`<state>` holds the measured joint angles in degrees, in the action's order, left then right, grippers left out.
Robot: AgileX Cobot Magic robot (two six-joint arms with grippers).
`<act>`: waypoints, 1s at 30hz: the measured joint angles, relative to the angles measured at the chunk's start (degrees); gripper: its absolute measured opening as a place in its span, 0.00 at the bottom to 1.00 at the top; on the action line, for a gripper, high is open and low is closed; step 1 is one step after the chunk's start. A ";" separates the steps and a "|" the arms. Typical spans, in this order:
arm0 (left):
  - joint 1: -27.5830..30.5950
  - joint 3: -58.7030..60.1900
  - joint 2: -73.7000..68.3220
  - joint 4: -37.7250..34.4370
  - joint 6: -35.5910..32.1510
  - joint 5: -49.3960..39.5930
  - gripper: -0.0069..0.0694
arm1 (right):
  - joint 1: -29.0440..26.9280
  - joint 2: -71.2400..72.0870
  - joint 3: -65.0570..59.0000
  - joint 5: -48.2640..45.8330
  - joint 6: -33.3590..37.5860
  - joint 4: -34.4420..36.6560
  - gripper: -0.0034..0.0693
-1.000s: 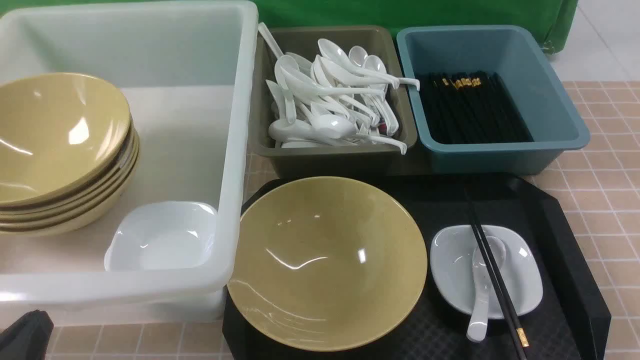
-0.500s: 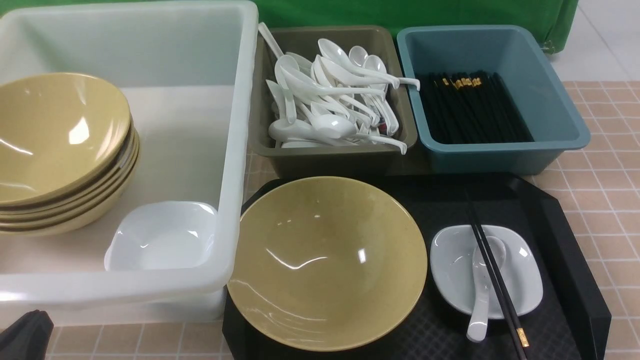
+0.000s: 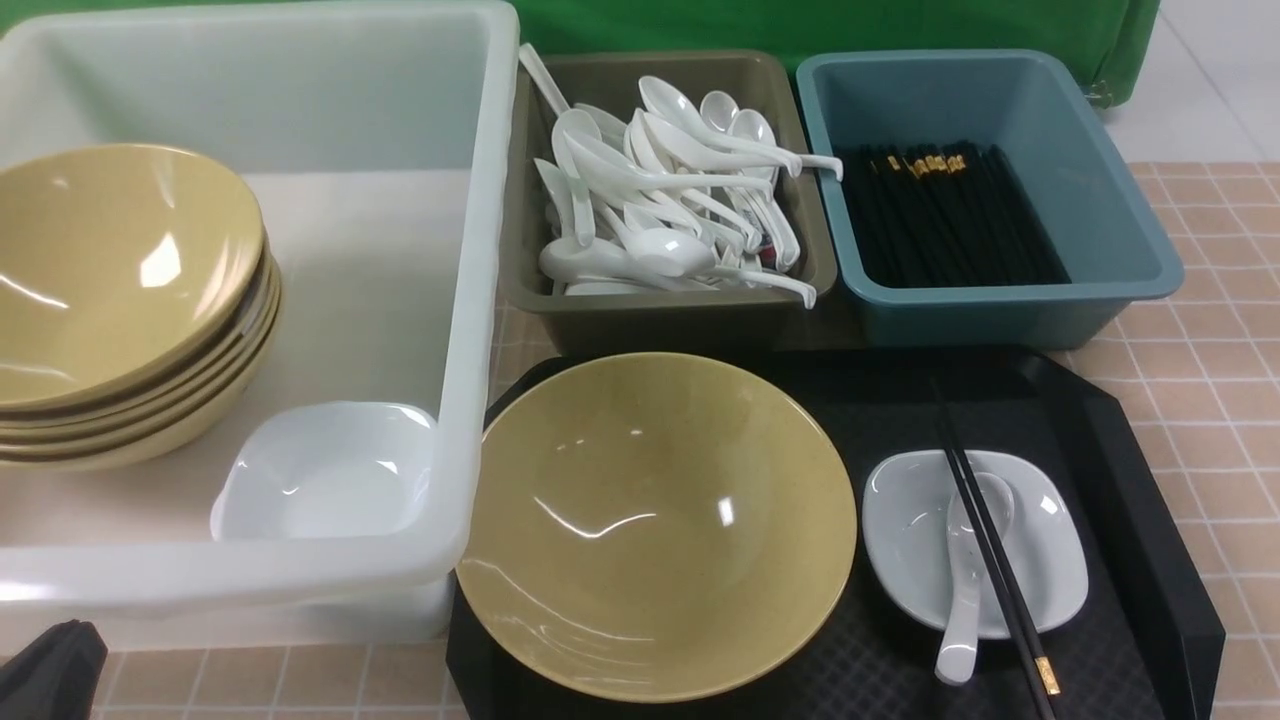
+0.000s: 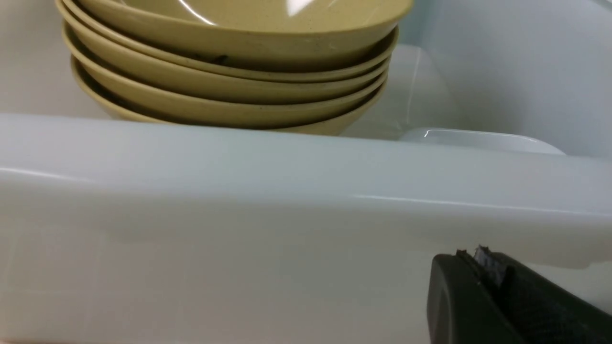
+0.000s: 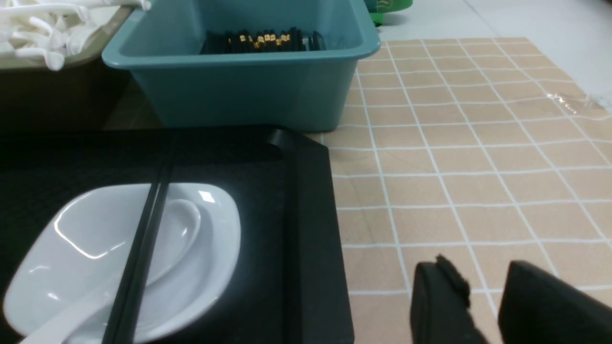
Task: On brown table put chopsticks spoon bowls plates into blue grey white boxes.
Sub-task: 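Move the grippers toward the tableware on the black tray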
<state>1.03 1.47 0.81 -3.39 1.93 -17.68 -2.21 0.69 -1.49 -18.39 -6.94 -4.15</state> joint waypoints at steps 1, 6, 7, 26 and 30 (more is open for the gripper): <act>0.00 0.00 0.00 0.00 0.00 0.00 0.09 | 0.00 0.00 0.00 0.00 0.00 0.00 0.37; 0.00 0.00 0.00 0.00 0.00 0.00 0.09 | 0.00 0.00 0.00 0.00 0.00 0.00 0.37; 0.00 0.00 0.00 0.00 0.00 0.00 0.09 | 0.00 0.00 0.00 0.00 0.00 0.00 0.37; 0.00 0.00 0.00 0.17 0.00 0.00 0.09 | 0.00 0.00 0.00 0.00 -1.20 0.05 0.37; 0.00 0.00 0.00 0.86 0.15 0.00 0.09 | 0.00 0.00 0.00 0.00 -3.25 0.10 0.37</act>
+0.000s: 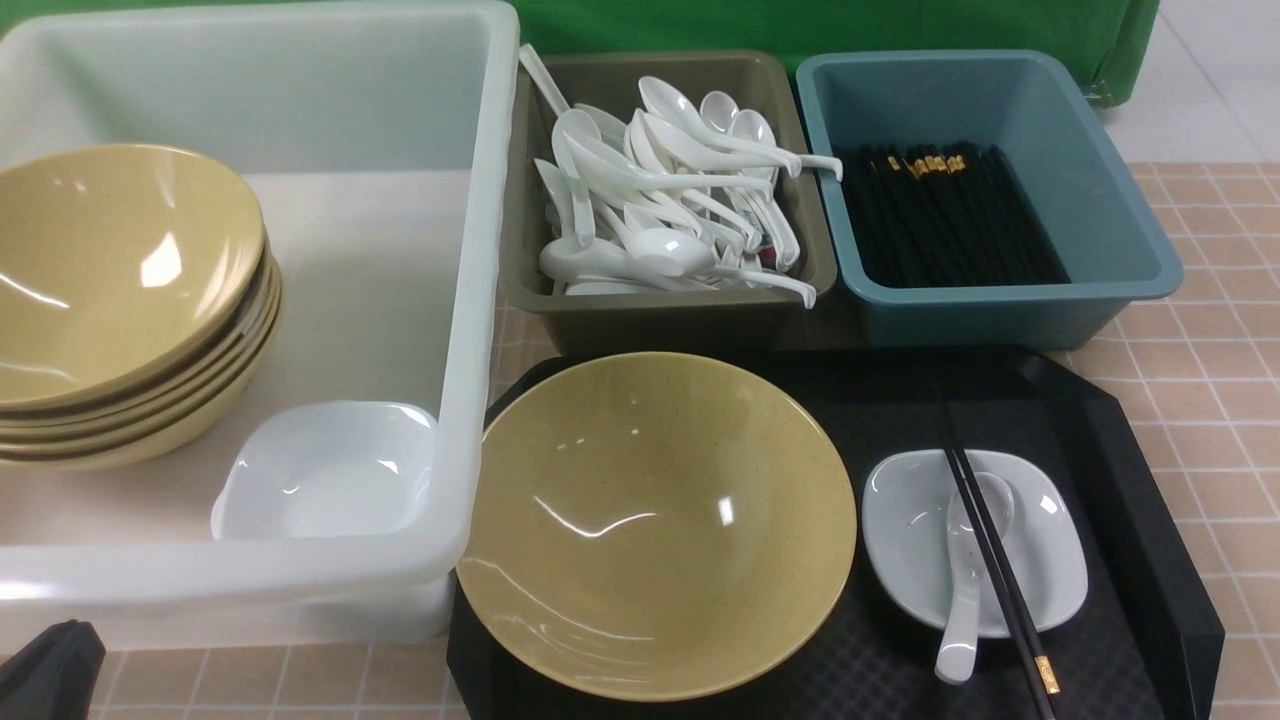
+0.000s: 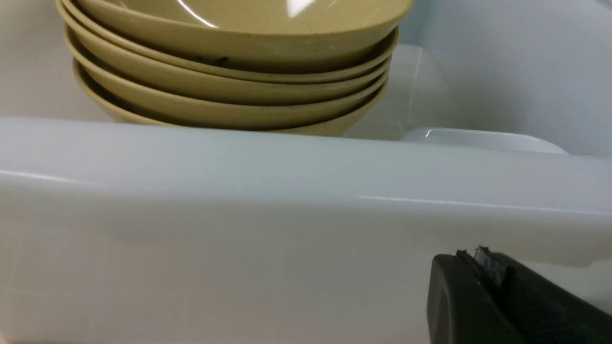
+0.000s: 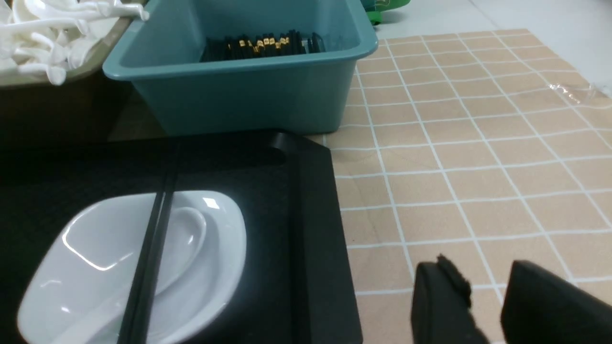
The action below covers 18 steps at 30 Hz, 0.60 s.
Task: On brown table put chopsticks spoon bowls plates into blue grey white boxes.
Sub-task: 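Move the grippers toward the tableware on the black tray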
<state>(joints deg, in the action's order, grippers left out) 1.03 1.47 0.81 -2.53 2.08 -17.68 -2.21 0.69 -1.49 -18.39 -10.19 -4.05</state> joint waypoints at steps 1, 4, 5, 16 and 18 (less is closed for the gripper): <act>0.00 0.00 0.00 -0.05 0.05 0.13 0.09 | 0.00 0.00 0.00 0.00 -0.27 0.00 0.37; 0.00 0.00 0.00 -2.76 1.81 1.13 0.09 | 0.00 0.00 0.00 0.00 -1.92 0.06 0.37; 0.00 0.00 0.00 -4.25 2.86 1.60 0.09 | 0.00 0.00 0.00 0.00 -2.04 0.06 0.37; 0.00 0.00 0.00 -53.38 27.10 11.86 0.09 | 0.00 0.00 -0.05 1.33 -40.52 15.27 0.37; 0.00 0.00 0.00 -54.82 26.02 12.61 0.09 | 0.00 0.00 -0.05 2.51 -42.36 15.88 0.37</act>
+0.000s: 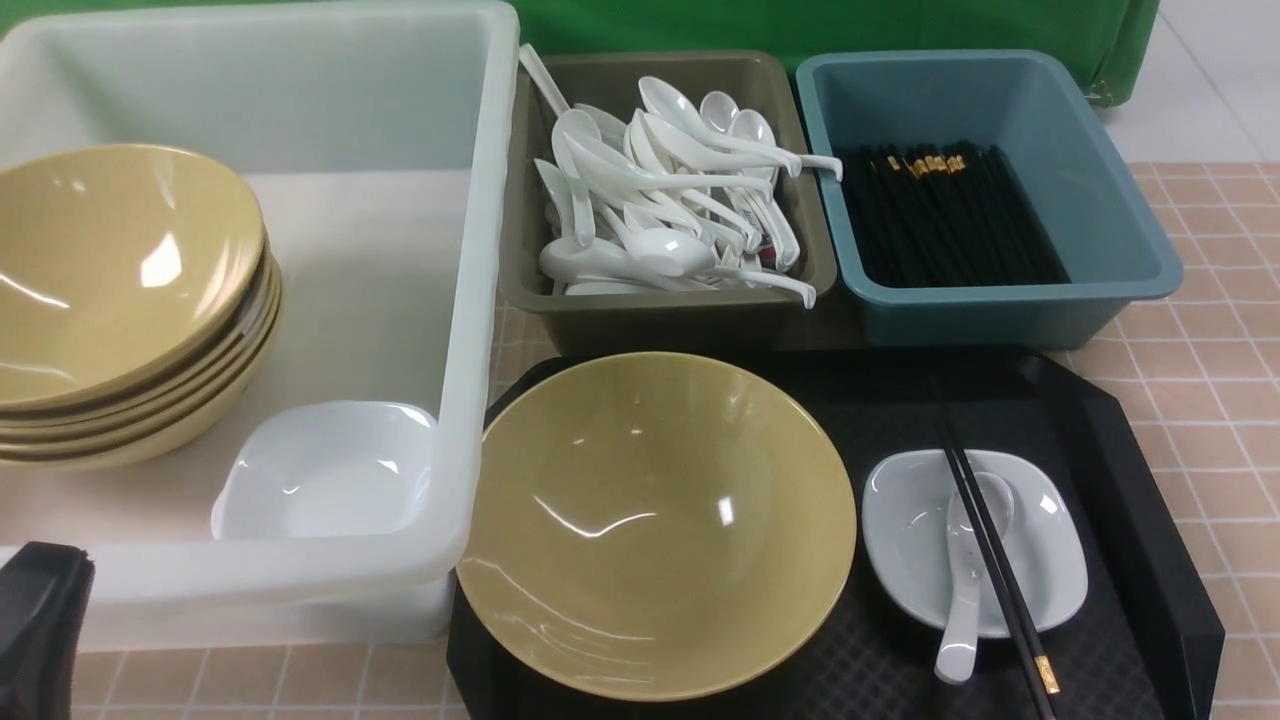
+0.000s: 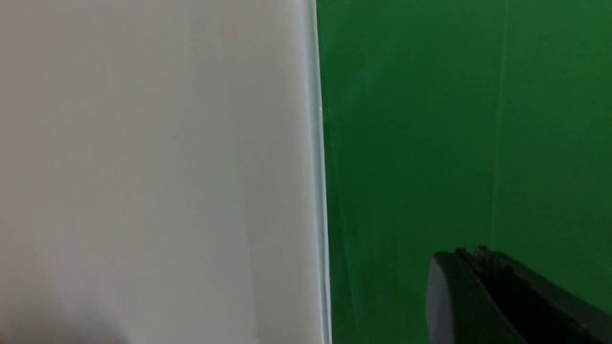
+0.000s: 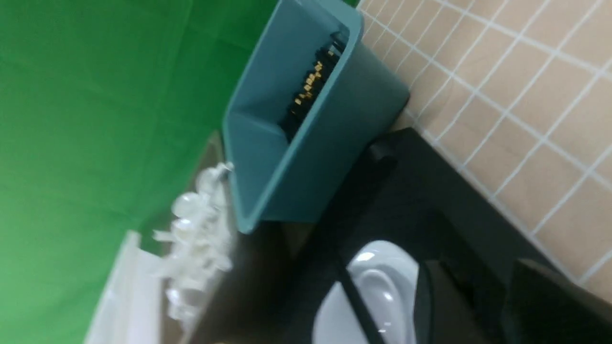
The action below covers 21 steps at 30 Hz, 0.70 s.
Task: On brown table put chopsticks spoon bowls plates into blue grey white boxes.
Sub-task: 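Move the grippers toward the tableware on the black tray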
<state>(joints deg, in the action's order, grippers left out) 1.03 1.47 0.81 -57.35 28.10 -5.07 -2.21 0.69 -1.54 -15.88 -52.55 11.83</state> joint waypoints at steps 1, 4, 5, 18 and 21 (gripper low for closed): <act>0.00 0.00 0.00 -0.19 -0.61 0.23 0.09 | 0.00 0.00 0.00 0.19 0.35 -0.01 0.37; 0.00 0.00 0.00 -0.85 -1.50 0.23 0.09 | 0.00 0.00 0.00 0.19 3.78 -0.78 0.37; 0.00 0.00 0.00 -0.90 -1.48 0.23 0.09 | 0.00 0.00 0.00 0.19 4.21 -0.92 0.37; 0.00 -22.12 -12.71 18.56 -35.79 -18.16 0.09 | 7.42 -9.35 17.12 -9.52 37.50 -0.10 0.19; 0.00 -29.58 -26.29 25.49 -39.82 -26.99 0.09 | 9.13 -22.23 27.48 -17.97 51.86 -0.86 0.10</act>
<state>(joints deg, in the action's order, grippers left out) 1.03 -28.10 -25.48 -31.87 -11.72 -32.06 6.92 -21.54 25.93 -33.85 -0.69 10.97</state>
